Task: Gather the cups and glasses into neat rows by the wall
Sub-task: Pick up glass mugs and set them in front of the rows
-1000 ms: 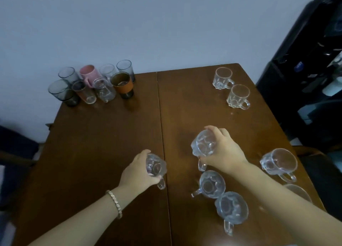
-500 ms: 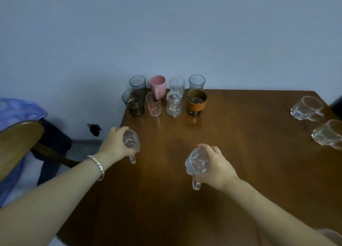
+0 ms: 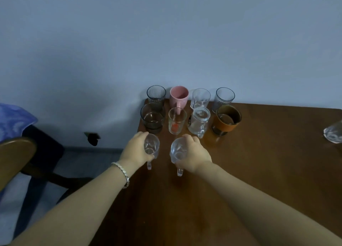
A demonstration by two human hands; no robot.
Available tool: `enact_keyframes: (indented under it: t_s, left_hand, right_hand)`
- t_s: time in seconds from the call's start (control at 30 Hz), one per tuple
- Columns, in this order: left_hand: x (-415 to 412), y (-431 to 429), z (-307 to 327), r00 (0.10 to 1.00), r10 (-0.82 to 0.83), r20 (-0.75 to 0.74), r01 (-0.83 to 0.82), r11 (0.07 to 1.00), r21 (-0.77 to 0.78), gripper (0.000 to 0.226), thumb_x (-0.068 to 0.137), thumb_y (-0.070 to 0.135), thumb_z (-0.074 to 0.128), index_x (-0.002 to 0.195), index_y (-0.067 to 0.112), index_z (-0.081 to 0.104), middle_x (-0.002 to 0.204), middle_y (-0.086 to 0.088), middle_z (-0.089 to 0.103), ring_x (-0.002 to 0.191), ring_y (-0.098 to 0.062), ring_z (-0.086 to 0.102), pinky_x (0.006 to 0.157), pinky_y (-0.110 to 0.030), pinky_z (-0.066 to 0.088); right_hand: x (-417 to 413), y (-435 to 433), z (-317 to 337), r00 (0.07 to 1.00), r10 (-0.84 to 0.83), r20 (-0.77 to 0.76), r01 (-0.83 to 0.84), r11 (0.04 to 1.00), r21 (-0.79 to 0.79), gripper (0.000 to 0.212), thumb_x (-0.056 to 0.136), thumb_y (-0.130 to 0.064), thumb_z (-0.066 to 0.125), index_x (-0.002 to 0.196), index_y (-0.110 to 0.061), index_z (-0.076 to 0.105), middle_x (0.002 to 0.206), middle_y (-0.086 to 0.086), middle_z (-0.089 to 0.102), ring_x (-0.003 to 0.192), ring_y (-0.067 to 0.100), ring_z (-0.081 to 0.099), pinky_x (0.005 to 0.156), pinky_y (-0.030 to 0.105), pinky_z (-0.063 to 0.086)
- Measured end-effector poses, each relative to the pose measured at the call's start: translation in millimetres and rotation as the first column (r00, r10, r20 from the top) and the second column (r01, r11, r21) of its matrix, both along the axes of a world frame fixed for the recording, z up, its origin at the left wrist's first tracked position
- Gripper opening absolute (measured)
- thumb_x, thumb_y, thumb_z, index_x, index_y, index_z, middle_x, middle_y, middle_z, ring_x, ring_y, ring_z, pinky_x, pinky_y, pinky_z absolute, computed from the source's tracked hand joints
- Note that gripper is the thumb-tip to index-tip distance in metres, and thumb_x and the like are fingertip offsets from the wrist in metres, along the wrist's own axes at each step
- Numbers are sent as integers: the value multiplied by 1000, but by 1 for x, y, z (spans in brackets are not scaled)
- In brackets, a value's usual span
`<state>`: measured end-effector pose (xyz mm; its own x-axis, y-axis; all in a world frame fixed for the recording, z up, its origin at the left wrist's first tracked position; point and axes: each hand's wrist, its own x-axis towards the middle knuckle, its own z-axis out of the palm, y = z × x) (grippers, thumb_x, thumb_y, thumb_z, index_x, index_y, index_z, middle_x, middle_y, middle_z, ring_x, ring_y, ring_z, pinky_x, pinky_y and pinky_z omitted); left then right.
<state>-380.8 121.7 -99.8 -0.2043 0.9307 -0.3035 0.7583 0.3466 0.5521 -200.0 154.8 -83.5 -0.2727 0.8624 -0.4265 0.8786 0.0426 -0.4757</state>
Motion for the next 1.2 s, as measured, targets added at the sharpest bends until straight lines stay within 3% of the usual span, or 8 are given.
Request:
enact_keyframes:
  t_s: [0.23, 0.4, 0.53, 0.63, 0.73, 0.83, 1.07, 1.2]
  left_hand:
    - [-4, 6, -13, 1000, -7, 24, 6, 999, 49, 85, 77, 9, 76, 148, 13, 30, 153, -3, 30, 138, -24, 37, 111, -33, 39]
    - [-3, 3, -12, 1000, -15, -10, 15, 1000, 5, 85, 81, 11, 73, 150, 17, 23, 160, -1, 15, 144, -25, 27, 112, -37, 38]
    - [11, -8, 0, 979, -42, -199, 39, 999, -18, 88, 84, 25, 70, 151, 22, 15, 162, -3, -1, 148, -29, 7, 117, -47, 25]
    - [44, -23, 16, 951, -112, -287, 125, 992, 28, 70, 88, 25, 63, 148, 17, 27, 159, -8, 10, 145, -30, 16, 116, -44, 28]
    - [96, -38, 33, 950, -227, -212, 222, 974, -51, 46, 92, 24, 56, 136, 19, 44, 145, -4, 39, 122, -22, 51, 93, -32, 48]
    - [161, -52, 44, 921, -370, -124, 344, 919, -191, 29, 94, 27, 53, 123, 21, 56, 123, 3, 63, 103, -15, 63, 84, -30, 53]
    - [331, -97, 49, 829, -559, 10, 547, 808, -219, 27, 95, 26, 53, 120, 23, 59, 118, 5, 64, 104, -11, 61, 81, -21, 50]
    - [416, -123, 43, 805, -593, 25, 584, 784, -208, 26, 95, 28, 53, 119, 25, 59, 114, 8, 64, 101, -8, 61, 80, -19, 50]
  right_hand:
    - [-29, 30, -23, 998, 24, 63, -24, 1000, -1, 92, 71, -27, 79, 144, -19, 23, 139, 6, 38, 123, 31, 49, 98, 40, 49]
    - [-18, 19, -20, 995, -49, -92, 39, 993, -109, 114, 72, -32, 80, 151, -17, -1, 158, 4, 16, 139, 26, 35, 110, 40, 39]
    - [22, -6, -12, 1000, 15, -15, -18, 987, -162, 90, 80, -27, 73, 150, -13, 17, 154, 8, 27, 136, 27, 38, 110, 37, 39]
    - [73, -32, -11, 994, 99, 49, -80, 951, -298, 61, 86, -29, 67, 139, -14, 41, 141, 8, 48, 126, 26, 50, 101, 33, 44]
    - [134, -62, -6, 983, 149, 111, -101, 930, -354, 56, 87, -33, 64, 137, -13, 44, 136, 9, 53, 123, 27, 52, 99, 35, 44]
    - [204, -95, 5, 977, 142, 159, -81, 937, -339, 52, 89, -33, 61, 135, -15, 45, 135, 8, 54, 122, 27, 52, 97, 35, 45]
    - [391, -152, 37, 984, -95, 148, 121, 977, -177, 38, 90, -29, 58, 126, -18, 54, 123, 6, 62, 110, 23, 60, 93, 33, 50]
    - [503, -172, 47, 947, -287, 141, 289, 957, 6, 41, 89, -26, 61, 129, -15, 54, 132, 6, 53, 123, 23, 51, 105, 33, 41]
